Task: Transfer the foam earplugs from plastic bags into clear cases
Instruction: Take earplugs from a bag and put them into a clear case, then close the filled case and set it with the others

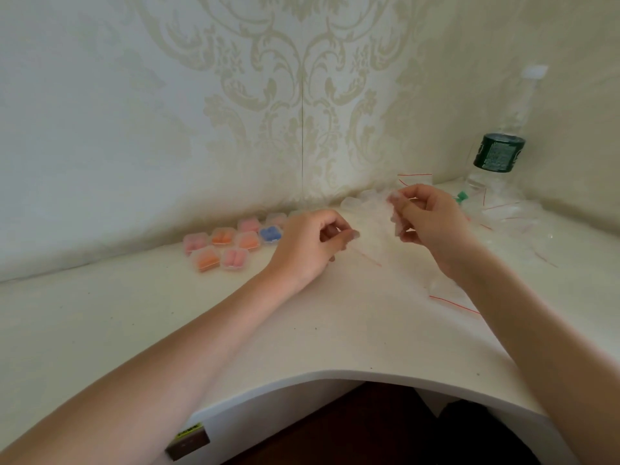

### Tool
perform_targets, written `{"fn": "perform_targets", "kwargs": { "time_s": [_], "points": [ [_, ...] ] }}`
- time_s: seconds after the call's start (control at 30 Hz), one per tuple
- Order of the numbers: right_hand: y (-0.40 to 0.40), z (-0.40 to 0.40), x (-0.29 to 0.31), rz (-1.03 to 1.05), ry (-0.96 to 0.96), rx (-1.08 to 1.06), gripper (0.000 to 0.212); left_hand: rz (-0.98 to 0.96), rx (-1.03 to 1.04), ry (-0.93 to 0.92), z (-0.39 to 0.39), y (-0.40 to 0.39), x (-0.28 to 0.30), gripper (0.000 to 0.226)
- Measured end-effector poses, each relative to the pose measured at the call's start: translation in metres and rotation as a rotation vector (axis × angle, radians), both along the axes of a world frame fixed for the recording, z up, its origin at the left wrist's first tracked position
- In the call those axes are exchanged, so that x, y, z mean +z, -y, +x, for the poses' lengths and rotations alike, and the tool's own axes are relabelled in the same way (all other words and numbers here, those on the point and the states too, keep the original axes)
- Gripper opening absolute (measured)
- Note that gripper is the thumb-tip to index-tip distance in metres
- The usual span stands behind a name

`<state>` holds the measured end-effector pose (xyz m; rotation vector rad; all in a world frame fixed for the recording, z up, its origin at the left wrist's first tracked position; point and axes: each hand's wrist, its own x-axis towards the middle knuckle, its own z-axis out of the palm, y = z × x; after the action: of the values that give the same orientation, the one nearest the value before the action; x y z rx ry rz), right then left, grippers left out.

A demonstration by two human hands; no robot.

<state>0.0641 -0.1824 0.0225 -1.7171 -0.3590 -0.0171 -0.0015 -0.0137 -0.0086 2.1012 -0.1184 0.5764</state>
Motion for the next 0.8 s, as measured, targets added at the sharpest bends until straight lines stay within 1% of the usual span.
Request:
{"fn": "perform_targets", "kwargs": {
  "time_s": [0.07, 0.13, 0.2, 0.23, 0.27, 0.3, 0.33, 0.37, 0.43, 0.47, 0.5, 0.57, 0.63, 0.67, 0.73, 0.8],
  "points": [
    [0.011, 0.009, 0.002, 0.110, -0.047, -0.135, 0.017, 0.181, 0.061, 0.068, 0.001, 0.000, -0.002, 0.008],
    [0.032, 0.016, 0.009, 0.259, -0.057, -0.322, 0.019, 0.334, 0.079, 0.115, 0.004, 0.002, -0.002, 0.007],
    [0.061, 0.023, 0.020, 0.367, 0.035, -0.527, 0.014, 0.514, 0.060, 0.114, 0.012, 0.008, 0.001, 0.014],
    [0.075, 0.027, 0.026, 0.390, 0.117, -0.606, 0.013, 0.603, 0.040, 0.106, 0.018, 0.013, 0.003, 0.018],
    [0.088, 0.031, 0.031, 0.367, 0.209, -0.665, 0.014, 0.667, 0.018, 0.099, 0.024, 0.018, 0.006, 0.023],
    [0.101, 0.034, 0.034, 0.283, 0.298, -0.712, 0.013, 0.702, -0.001, 0.094, 0.033, 0.023, 0.008, 0.027],
    [0.111, 0.037, 0.035, 0.147, 0.366, -0.734, 0.012, 0.722, -0.011, 0.085, 0.040, 0.030, 0.011, 0.032],
    [0.119, 0.039, 0.034, -0.030, 0.408, -0.728, 0.013, 0.736, -0.010, 0.067, 0.049, 0.036, 0.013, 0.036],
    [0.132, 0.044, 0.020, -0.418, 0.463, -0.631, 0.020, 0.795, 0.007, -0.005, 0.064, 0.049, 0.013, 0.043],
    [0.136, 0.047, 0.009, -0.586, 0.458, -0.559, 0.023, 0.840, 0.010, -0.061, 0.069, 0.054, 0.012, 0.045],
    [0.137, 0.048, -0.001, -0.723, 0.404, -0.480, 0.027, 0.877, 0.008, -0.121, 0.074, 0.060, 0.010, 0.047],
    [0.138, 0.049, -0.020, -0.913, 0.233, -0.326, 0.036, 0.900, -0.012, -0.209, 0.079, 0.067, 0.004, 0.045],
    [0.139, 0.048, -0.031, -1.010, 0.118, -0.238, 0.039, 0.865, -0.028, -0.219, 0.083, 0.071, -0.003, 0.040],
    [0.139, 0.047, -0.034, -1.024, 0.120, -0.242, 0.039, 0.831, -0.028, -0.203, 0.084, 0.071, -0.005, 0.036],
    [0.136, 0.046, -0.036, -0.991, 0.208, -0.328, 0.035, 0.761, -0.011, -0.150, 0.084, 0.071, -0.007, 0.029],
    [0.131, 0.046, -0.032, -0.870, 0.322, -0.457, 0.028, 0.794, 0.030, -0.117, 0.083, 0.071, -0.006, 0.026]
  ]
}}
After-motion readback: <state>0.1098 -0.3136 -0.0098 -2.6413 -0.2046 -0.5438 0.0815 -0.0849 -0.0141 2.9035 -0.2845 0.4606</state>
